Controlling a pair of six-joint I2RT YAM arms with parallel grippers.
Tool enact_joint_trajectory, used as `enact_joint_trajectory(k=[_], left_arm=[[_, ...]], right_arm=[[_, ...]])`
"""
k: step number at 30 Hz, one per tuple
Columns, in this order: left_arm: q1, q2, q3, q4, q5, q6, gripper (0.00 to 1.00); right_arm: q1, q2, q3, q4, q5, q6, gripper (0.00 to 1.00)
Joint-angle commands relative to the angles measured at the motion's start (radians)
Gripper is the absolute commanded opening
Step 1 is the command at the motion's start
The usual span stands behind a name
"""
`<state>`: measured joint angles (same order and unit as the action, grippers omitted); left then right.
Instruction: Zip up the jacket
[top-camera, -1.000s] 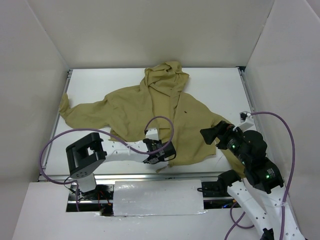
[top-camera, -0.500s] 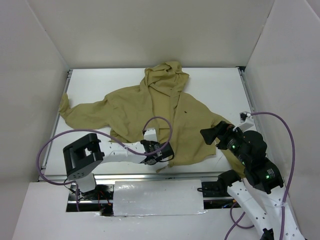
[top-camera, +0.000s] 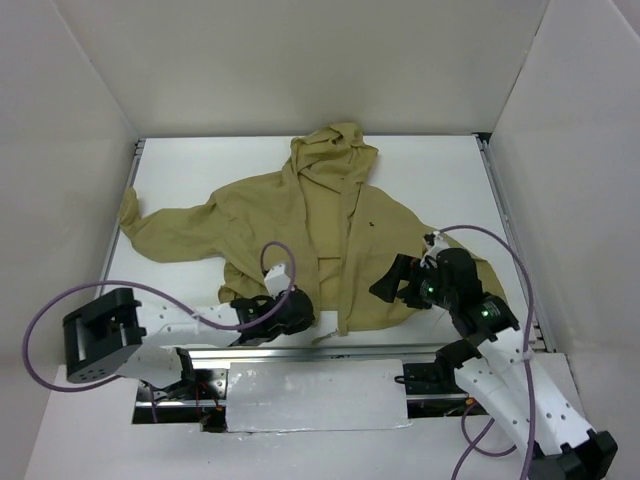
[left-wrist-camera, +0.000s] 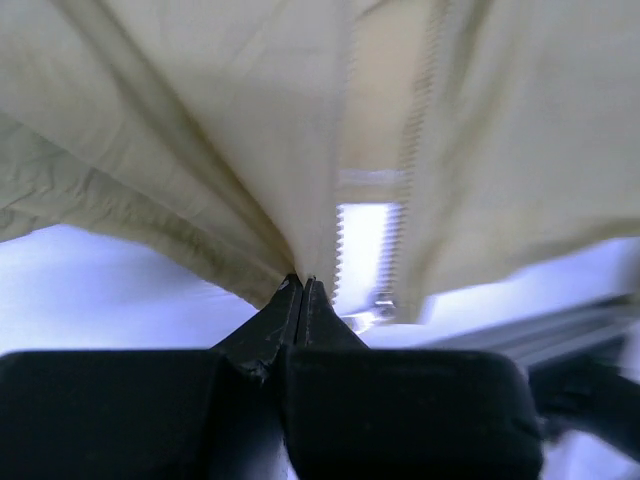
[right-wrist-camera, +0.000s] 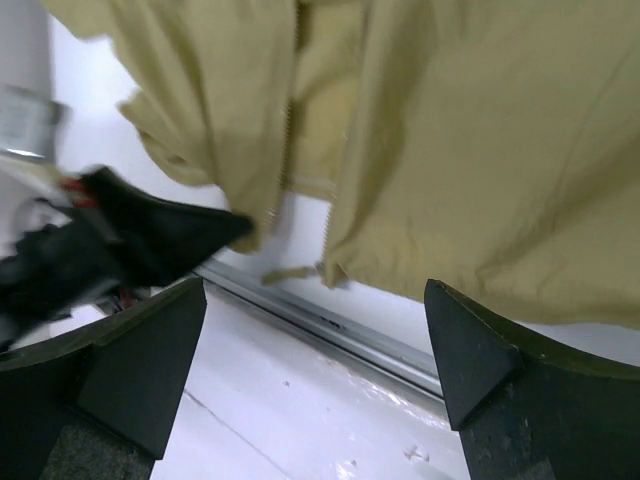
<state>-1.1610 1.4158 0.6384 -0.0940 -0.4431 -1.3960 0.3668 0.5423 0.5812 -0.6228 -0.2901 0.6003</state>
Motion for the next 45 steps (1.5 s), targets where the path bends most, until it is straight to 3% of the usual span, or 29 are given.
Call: enact_joint_trajectory(k=[1,7,13,18,23,30,33,36,37,45], left_arm=[[-0.003,-0.115,-0.094,0.262,-0.046,-0.087,0.00],[-0.003,-0.207,-0.232,0.488,-0.141,-0.117,0.00],[-0.003,-0.169,-0.322,0.772,-0.140,-0.103,0.00],[-0.003,-0.140,-0.365,0.921,-0.094,-0.092,0.00],[-0.003,-0.155,-0.385,0.965,-0.072,-0.067,0.00],[-0.003,-0.166,-0.404,1.011,-0.052,-0.054,0.00],[-0.003,-0.169,-0.401,0.999,-0.052,-0.052,0.00],[-0.003,-0.164,-0.402,1.008,-0.051,-0.052,0.00],[-0.003,-0.161,-0.404,1.013,-0.051,-0.052,0.00],[-0.005,-0.178,-0.410,1.007,-0.054,-0.052,0.00]], right_arm=[[0.023,0.031,-0.058,0.110,-0.061,0.022,0.96],[0.121,0.108,-0.103,0.152,0.021,0.070,0.84],[0.337,0.218,-0.026,0.123,0.219,0.073,0.65],[0.380,0.246,-0.072,0.358,0.080,0.122,0.59],[0.379,0.271,-0.179,0.629,0.031,0.229,0.46],[0.382,0.441,-0.176,0.834,-0.030,0.297,0.44],[0.383,0.462,-0.170,0.854,-0.041,0.303,0.43],[0.385,0.485,-0.159,0.844,-0.043,0.305,0.35],[0.385,0.492,-0.155,0.841,-0.040,0.308,0.26],[0.385,0.512,-0.146,0.804,-0.009,0.308,0.05]])
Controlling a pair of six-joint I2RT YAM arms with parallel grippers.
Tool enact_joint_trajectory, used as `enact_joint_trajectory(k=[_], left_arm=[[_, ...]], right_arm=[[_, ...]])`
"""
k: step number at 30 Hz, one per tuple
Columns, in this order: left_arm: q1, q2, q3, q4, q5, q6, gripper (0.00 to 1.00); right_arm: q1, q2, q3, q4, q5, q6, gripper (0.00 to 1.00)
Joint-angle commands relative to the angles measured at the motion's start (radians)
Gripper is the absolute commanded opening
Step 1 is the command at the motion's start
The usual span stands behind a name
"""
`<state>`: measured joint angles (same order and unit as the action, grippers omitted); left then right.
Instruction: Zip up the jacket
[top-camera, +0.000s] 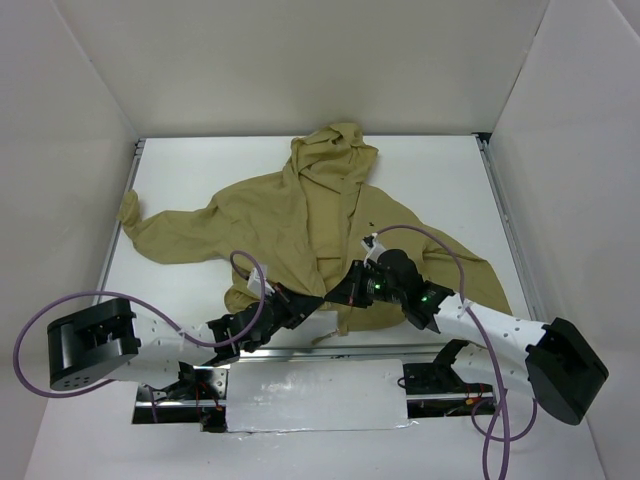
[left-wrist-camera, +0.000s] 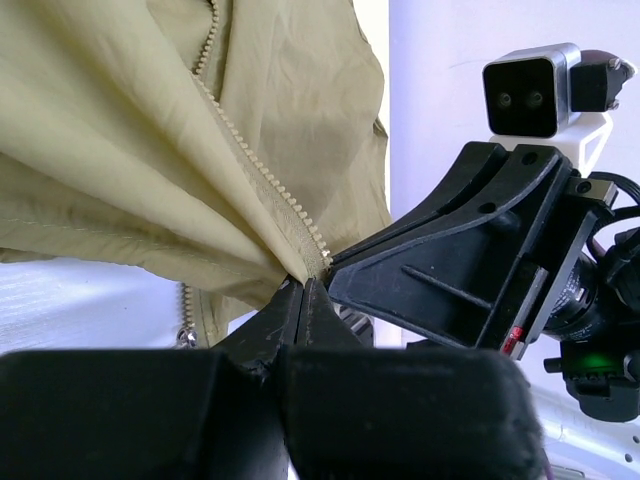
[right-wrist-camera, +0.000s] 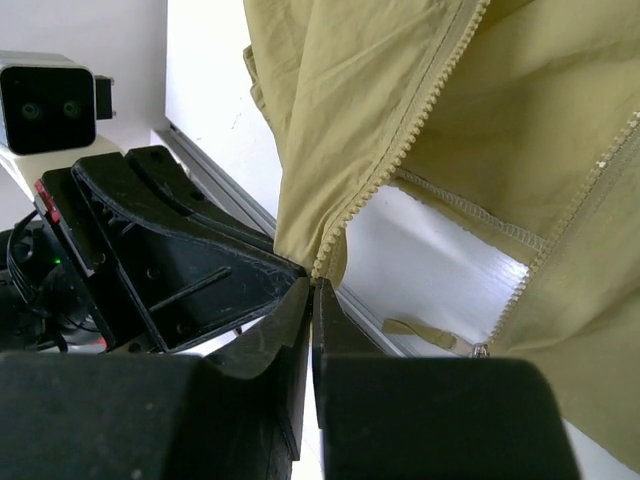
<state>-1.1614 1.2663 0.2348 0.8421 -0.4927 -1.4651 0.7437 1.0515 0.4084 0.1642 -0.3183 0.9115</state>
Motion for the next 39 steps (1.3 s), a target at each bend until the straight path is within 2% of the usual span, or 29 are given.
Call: enact_joint_trajectory(k=[1,5,7,9,16,18,19,22,31,33,39], left_arm=[[-0.003,-0.031,-0.005,0.065,-0.006,0.020,0.00],[-0.003,-0.048,0.009,0.019,0.009,0.048,0.00],[-0.003,-0.053,0.029,-0.044,0.025,0.054,0.08],[-0.003,-0.050,0.035,-0.069,0.046,0.065,0.09],[-0.003,-0.016,-0.018,-0.011,0.077,0.061,0.27],[-0.003,-0.001,-0.026,0.027,0.082,0.071,0.32],[-0.003,0.002,-0.031,0.047,0.088,0.075,0.37],[-0.003,0.015,-0.029,0.112,0.104,0.121,0.43],[-0.003,0.062,-0.054,0.285,0.146,0.154,0.43],[-0.003,0.070,-0.058,0.311,0.149,0.152,0.46],[0.000,0.096,-0.071,0.359,0.149,0.153,0.47]], right_arm=[[0.008,-0.002,0.030,0.002,0.024,-0.008,0.00],[0.008,-0.019,0.033,-0.014,0.027,-0.037,0.00],[0.009,-0.024,0.038,-0.028,0.021,-0.065,0.00],[0.006,-0.027,0.041,-0.029,0.013,-0.085,0.00],[0.006,-0.056,0.020,-0.008,0.007,-0.074,0.00],[0.006,-0.054,0.020,-0.008,-0.001,-0.072,0.00],[0.006,-0.053,0.020,-0.006,-0.002,-0.071,0.00],[0.008,-0.054,0.015,0.000,-0.008,-0.062,0.00],[0.009,-0.074,0.006,-0.003,-0.001,-0.053,0.00],[0.008,-0.073,0.004,0.001,-0.004,-0.049,0.00],[0.006,-0.076,0.000,0.006,-0.016,-0.040,0.00]])
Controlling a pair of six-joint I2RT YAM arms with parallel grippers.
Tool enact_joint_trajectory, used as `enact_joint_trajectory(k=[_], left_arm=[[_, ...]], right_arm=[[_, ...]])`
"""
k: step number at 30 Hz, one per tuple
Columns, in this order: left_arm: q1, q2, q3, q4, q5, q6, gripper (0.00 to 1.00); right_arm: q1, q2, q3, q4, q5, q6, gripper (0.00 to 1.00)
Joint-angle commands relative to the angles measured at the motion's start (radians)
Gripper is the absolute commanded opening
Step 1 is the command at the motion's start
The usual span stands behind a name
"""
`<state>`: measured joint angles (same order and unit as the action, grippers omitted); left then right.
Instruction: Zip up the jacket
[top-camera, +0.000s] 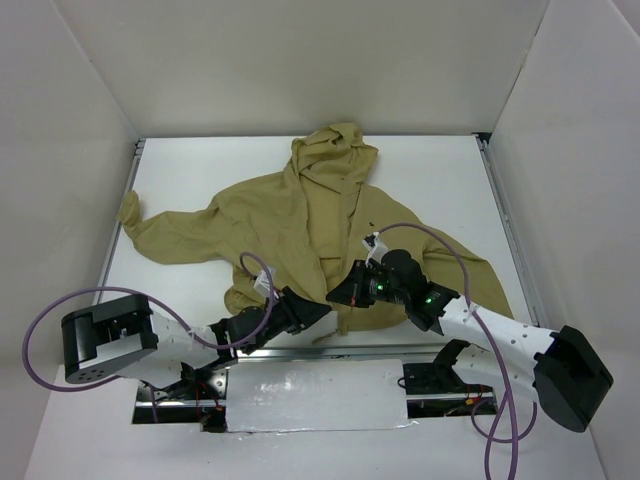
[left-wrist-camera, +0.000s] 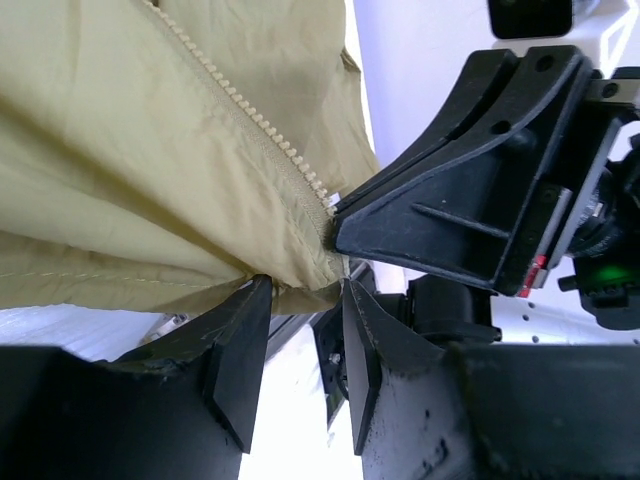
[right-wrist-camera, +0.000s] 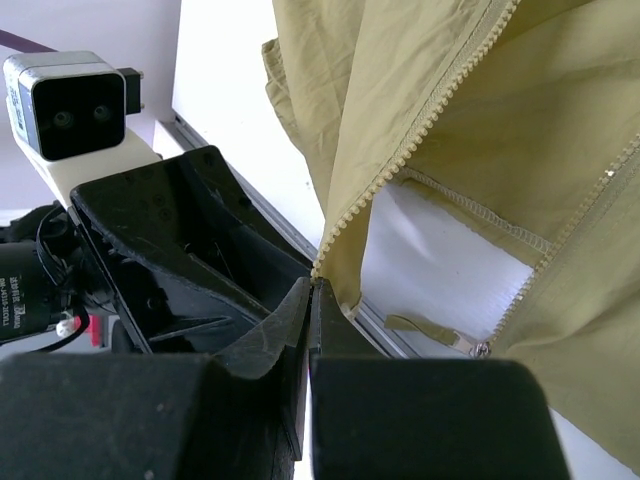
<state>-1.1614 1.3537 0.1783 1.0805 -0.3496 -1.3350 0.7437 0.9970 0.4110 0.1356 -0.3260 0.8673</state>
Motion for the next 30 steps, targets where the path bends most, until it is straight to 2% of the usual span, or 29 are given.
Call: enact_joint_trajectory(k=[1,5,11,19,22,26,30], left_arm=[[0.005,0.007,-0.017,0.137,0.008,0.031,0.47],[0.012,-0.007,-0.020,0.144,0.014,0.059,0.47],[0.040,-0.011,-0.048,0.182,0.020,0.069,0.38],[0.065,0.005,-0.065,0.222,0.038,0.059,0.35],[0.069,0.025,-0.066,0.260,0.054,0.060,0.38],[0.069,0.056,-0.065,0.308,0.084,0.054,0.49],[0.069,0.102,-0.076,0.374,0.098,0.046,0.49]], right_arm=[[0.005,-0.023,-0.001,0.033,-0.007,0.001,0.00],[0.005,-0.012,-0.003,0.039,-0.027,0.001,0.00],[0.006,-0.012,-0.011,0.064,-0.042,0.013,0.00],[0.006,-0.008,-0.006,0.062,-0.047,0.015,0.00],[0.006,0.005,-0.008,0.078,-0.059,0.022,0.00],[0.006,0.005,-0.011,0.088,-0.053,0.032,0.00],[0.005,0.000,-0.014,0.091,-0.048,0.039,0.00]])
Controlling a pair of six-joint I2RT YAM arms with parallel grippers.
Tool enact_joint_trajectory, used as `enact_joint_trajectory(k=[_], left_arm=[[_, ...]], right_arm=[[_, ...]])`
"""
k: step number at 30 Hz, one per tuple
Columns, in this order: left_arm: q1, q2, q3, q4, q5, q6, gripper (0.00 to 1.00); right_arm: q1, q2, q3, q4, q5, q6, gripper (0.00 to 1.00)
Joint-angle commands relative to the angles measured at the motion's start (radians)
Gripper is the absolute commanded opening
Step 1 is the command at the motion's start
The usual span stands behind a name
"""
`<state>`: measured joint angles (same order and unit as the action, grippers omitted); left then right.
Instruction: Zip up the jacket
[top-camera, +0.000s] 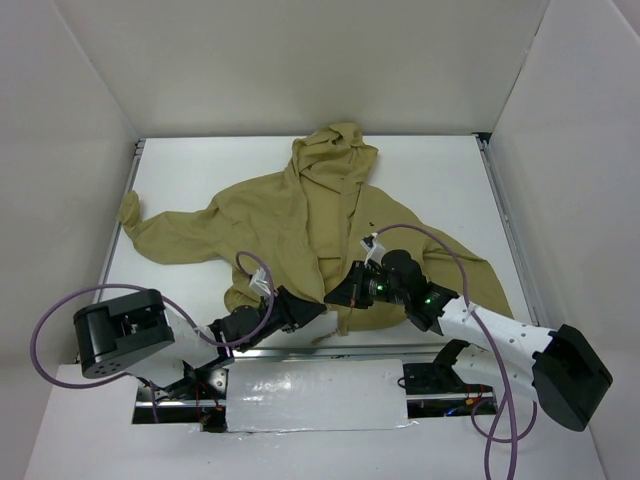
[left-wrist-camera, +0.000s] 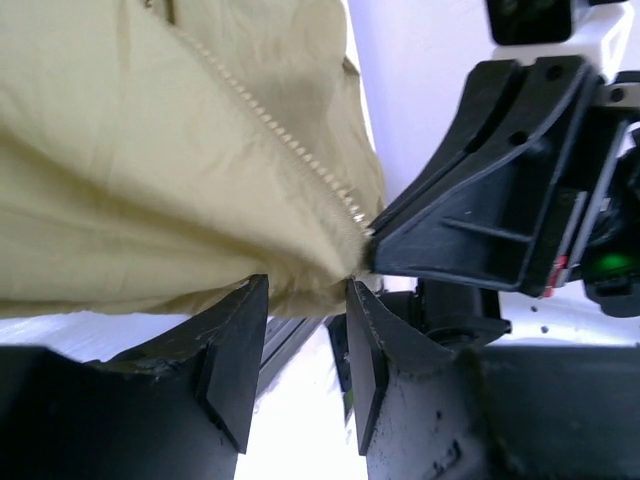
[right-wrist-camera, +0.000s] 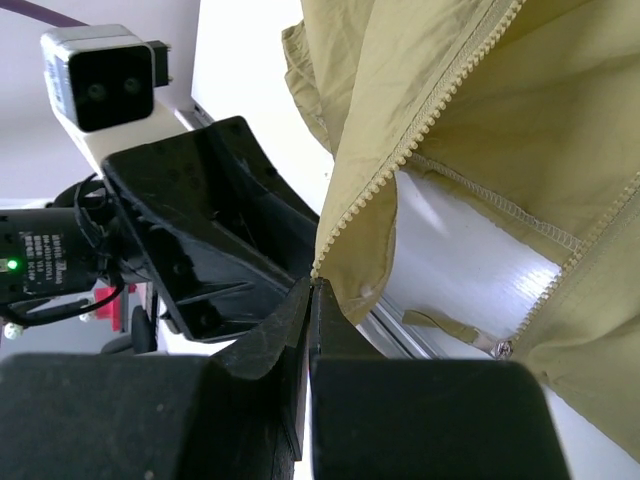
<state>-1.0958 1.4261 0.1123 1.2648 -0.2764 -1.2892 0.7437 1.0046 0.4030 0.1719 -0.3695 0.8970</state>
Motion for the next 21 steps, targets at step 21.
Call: enact_joint_trajectory(k=[21], left_arm=[[0.016,0.047,-0.046,0.364,0.071,0.064,0.47]], right_arm=[[-0.004,0.075,-0.027,0.164,-0.101,0.031,0.00]])
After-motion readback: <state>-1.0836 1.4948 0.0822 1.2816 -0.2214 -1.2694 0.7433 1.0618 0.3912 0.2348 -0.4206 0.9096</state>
